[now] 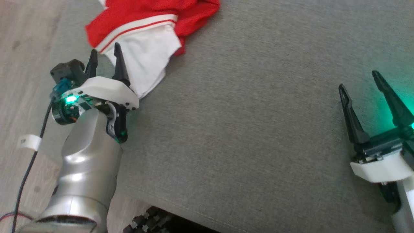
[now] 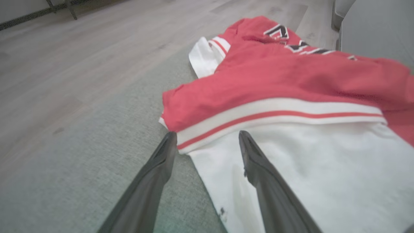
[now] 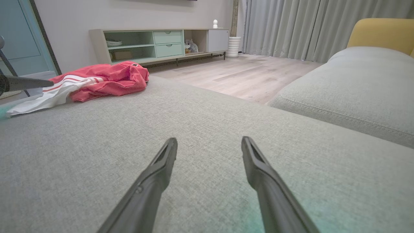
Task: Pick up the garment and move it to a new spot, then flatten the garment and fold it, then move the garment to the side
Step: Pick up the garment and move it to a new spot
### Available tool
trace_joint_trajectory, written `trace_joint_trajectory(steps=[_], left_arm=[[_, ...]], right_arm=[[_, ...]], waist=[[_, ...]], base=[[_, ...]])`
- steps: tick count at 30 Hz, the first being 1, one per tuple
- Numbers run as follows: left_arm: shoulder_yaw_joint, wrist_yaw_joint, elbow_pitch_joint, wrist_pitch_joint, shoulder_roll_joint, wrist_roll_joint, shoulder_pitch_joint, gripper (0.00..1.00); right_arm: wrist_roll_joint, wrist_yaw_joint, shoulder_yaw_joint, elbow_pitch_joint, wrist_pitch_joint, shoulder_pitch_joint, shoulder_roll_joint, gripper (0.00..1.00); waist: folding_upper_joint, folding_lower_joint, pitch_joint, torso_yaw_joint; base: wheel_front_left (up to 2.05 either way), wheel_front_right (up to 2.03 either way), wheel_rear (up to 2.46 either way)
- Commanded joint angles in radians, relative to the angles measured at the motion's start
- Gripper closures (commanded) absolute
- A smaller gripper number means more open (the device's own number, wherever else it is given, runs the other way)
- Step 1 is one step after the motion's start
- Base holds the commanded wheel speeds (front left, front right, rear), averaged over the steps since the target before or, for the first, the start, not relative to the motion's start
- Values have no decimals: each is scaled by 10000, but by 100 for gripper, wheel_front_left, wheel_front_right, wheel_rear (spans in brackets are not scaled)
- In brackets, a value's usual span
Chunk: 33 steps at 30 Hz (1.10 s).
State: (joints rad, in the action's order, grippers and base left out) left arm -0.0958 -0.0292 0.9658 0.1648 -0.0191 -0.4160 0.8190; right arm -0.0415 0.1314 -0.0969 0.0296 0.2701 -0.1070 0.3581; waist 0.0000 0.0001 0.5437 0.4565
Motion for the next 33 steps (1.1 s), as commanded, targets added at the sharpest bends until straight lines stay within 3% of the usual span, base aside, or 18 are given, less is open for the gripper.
trace_joint_trajectory(steps=[1,3,4,5,13,21,28,33], left_arm=[[317,-16,-134,-4,-449,-45,127,0],[415,-159,440,104,-518,-189,383,0],[424,-233,651,224,-581,-203,490,41],[434,-318,815,362,-632,-223,589,100],[521,-640,1289,941,-1187,-142,932,100],[941,-547,-519,967,-1800,497,247,100],[1069,-741,-2582,968,-1865,1124,-87,100],[974,-824,-3976,968,-1946,1594,-44,100]], right_arm=[[134,-7,-57,-311,-83,361,235,0],[152,-7,-54,-288,-83,279,206,0],[164,-7,-51,-284,-83,242,181,0],[175,-7,-48,-281,-83,220,157,0],[153,-7,-195,-463,-83,102,-179,0],[28,-7,-295,-695,-83,102,-615,0],[-17,-7,-465,-853,-83,67,-839,0],[-111,-7,-634,-991,-83,-106,-1254,0]], waist=[[0,-1,222,-272],[0,-1,310,-446],[0,-1,340,-530],[0,-1,355,-594],[0,-1,-100,-1041],[0,-1,-1033,-1395],[0,-1,-1431,-1449],[0,-1,-2035,-1868]], base=[[0,0,0],[0,0,0],[0,0,0],[0,0,0],[0,0,0],[0,0,0],[0,0,0],[0,0,0]])
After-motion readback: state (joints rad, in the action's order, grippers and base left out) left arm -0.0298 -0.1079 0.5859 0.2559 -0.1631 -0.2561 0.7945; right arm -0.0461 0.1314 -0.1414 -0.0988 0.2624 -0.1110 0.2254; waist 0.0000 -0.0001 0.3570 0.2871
